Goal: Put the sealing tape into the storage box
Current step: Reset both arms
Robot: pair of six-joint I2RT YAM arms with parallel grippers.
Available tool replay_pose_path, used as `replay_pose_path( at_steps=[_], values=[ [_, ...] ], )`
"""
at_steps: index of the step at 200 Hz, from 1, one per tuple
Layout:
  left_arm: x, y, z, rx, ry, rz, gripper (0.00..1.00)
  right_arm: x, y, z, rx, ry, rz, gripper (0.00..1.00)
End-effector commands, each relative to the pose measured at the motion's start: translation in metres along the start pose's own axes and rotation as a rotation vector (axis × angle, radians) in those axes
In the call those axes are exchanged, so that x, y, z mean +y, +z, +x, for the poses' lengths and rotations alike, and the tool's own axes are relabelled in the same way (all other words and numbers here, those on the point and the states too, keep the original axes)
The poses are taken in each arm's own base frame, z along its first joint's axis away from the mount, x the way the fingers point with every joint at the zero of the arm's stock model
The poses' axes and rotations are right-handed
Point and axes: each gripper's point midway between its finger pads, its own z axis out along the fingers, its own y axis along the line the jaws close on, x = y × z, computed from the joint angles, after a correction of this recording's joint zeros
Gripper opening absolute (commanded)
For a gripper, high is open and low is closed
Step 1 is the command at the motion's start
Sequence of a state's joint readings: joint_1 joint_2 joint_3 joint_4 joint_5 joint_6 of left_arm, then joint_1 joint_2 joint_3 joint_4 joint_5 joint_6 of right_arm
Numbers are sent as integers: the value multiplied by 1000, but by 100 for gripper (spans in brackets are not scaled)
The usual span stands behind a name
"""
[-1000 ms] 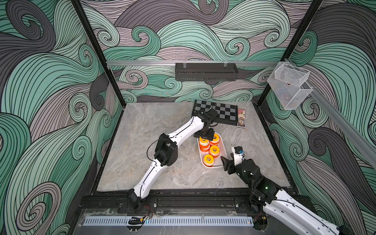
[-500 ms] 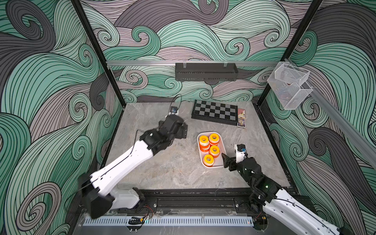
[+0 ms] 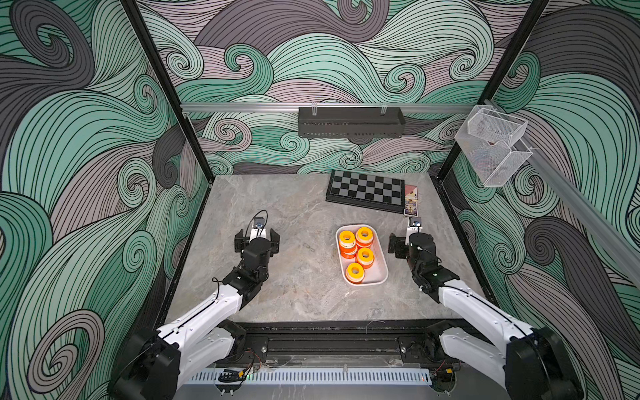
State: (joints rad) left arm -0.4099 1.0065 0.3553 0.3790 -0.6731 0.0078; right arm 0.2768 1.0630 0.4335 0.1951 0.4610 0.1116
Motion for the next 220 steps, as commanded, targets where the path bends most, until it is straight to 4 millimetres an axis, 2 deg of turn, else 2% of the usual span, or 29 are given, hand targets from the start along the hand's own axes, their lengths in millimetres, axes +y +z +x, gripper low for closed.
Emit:
replay_pose_path(
  at_steps=[1, 17, 23, 29, 37, 52, 71, 83, 89, 97, 105, 117, 126, 135, 140, 144, 164, 189, 220],
  values=[
    [7, 16, -1, -53, -65, 29, 99, -9, 8, -18, -133, -28, 9, 99],
    [12, 31, 16, -11, -106, 12, 99, -15, 18, -2, -176, 11, 3, 99],
    [12, 37, 20, -4, -119, 28, 99, -15, 18, -7, -237, 17, -7, 99],
    [11, 41, 21, -13, -143, 39, 99, -10, 16, -11, -282, -5, -35, 99],
    [21, 48, 23, -27, -195, 11, 99, -3, 13, -13, -325, -46, -73, 99],
    [32, 49, 23, -80, -227, -2, 99, -13, 21, -13, -342, -38, -6, 99],
    [25, 58, 20, -72, -202, 45, 99, -19, 38, -8, -368, -3, 2, 99],
    [16, 64, 20, -54, -158, 84, 98, -4, 45, 2, -338, -43, -75, 99],
    [11, 66, 28, -22, -158, 110, 97, -1, 48, 1, -339, -57, -86, 99],
    [11, 70, 31, -36, -182, 124, 96, -1, 50, 2, -323, -55, -85, 99],
    [7, 78, 44, -38, -175, 137, 96, -3, 55, 1, -290, -44, -78, 99],
    [2, 85, 42, -100, -147, 182, 96, -4, 68, 2, -227, -38, -69, 99],
    [1, 86, 50, -5, -162, 195, 96, -3, 75, 2, -185, -37, -80, 99],
    [6, 93, 56, 116, -191, 167, 91, -9, 79, 4, -161, 0, -101, 99],
    [8, 100, 54, 131, -197, 162, 97, -10, 79, 4, -160, 15, -114, 99],
    [9, 106, 51, 118, -202, 161, 98, -11, 79, 4, -162, 16, -114, 99],
    [4, 97, 46, -13, -200, 231, 99, -11, 78, 4, -164, 11, -113, 99],
    [2, 103, 51, 81, -194, 234, 98, -10, 77, 4, -170, 10, -116, 99],
    [-3, 102, 49, 54, -177, 249, 99, -10, 77, 3, -171, 9, -118, 99]
  ],
)
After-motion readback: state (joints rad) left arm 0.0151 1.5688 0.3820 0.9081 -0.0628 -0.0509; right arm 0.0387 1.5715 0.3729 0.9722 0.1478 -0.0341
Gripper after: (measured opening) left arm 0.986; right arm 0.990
